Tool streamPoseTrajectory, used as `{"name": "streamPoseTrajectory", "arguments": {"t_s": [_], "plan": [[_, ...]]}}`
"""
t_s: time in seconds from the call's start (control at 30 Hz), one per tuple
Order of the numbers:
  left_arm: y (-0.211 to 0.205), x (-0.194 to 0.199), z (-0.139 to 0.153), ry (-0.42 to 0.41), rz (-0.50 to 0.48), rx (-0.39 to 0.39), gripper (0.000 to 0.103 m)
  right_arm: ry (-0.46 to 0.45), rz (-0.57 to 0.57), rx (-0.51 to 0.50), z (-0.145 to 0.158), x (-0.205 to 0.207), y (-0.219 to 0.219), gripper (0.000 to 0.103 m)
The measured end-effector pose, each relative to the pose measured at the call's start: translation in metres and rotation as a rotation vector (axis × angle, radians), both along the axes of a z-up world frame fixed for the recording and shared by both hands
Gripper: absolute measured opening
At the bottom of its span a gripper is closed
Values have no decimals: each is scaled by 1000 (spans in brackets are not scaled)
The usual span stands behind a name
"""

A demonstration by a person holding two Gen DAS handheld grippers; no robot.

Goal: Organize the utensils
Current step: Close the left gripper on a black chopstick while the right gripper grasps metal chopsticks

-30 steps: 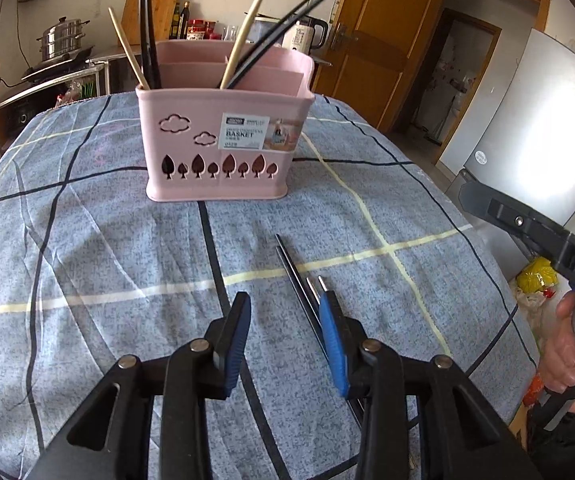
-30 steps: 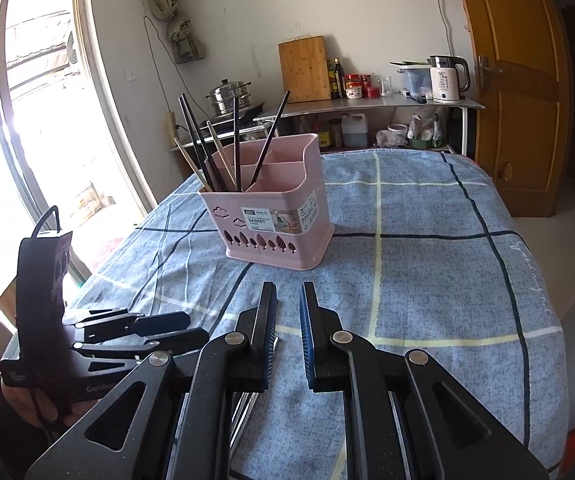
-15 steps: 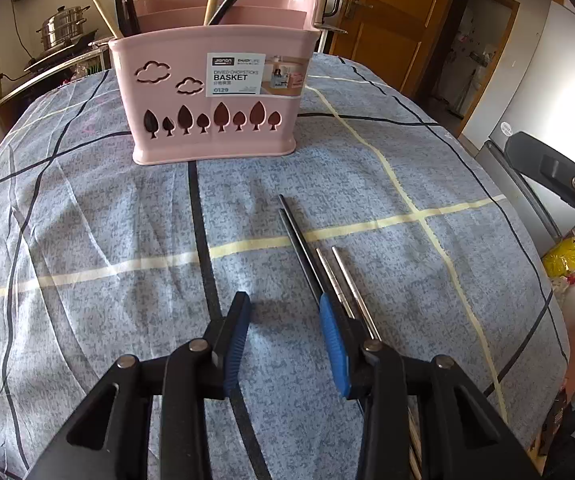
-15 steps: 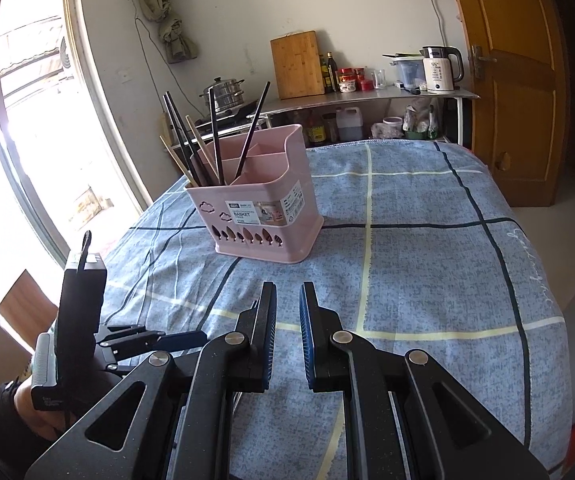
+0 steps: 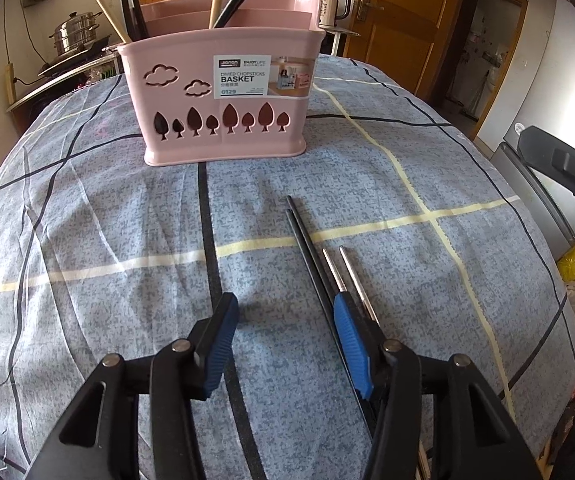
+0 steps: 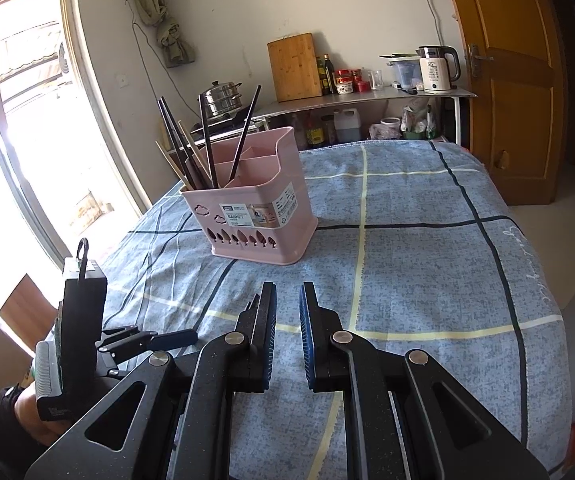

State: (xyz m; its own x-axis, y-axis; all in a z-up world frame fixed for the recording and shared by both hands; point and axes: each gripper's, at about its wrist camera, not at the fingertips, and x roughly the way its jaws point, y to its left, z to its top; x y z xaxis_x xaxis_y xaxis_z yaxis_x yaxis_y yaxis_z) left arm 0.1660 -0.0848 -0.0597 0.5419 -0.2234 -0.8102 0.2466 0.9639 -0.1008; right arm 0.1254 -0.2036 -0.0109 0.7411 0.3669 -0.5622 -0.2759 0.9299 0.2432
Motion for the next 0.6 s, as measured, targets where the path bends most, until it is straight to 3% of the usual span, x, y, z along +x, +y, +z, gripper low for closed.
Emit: {"name": "streamPoseTrajectory", "arguments": {"t_s": [0.23, 0.4, 0.57, 0.6], "plan": [[-6, -11, -4, -37, 4, 88, 53, 2, -5, 9, -1, 0, -4, 12], [-4, -10, -2, -37, -5, 96, 51, -1, -2, 10, 0, -2, -4, 12], [9, -5, 0, -33, -5, 96, 22, -2, 3, 10, 0, -3, -3, 12], [13, -4, 0, -31, 0, 99, 20, 1, 6, 10, 0, -3, -2, 12]]}}
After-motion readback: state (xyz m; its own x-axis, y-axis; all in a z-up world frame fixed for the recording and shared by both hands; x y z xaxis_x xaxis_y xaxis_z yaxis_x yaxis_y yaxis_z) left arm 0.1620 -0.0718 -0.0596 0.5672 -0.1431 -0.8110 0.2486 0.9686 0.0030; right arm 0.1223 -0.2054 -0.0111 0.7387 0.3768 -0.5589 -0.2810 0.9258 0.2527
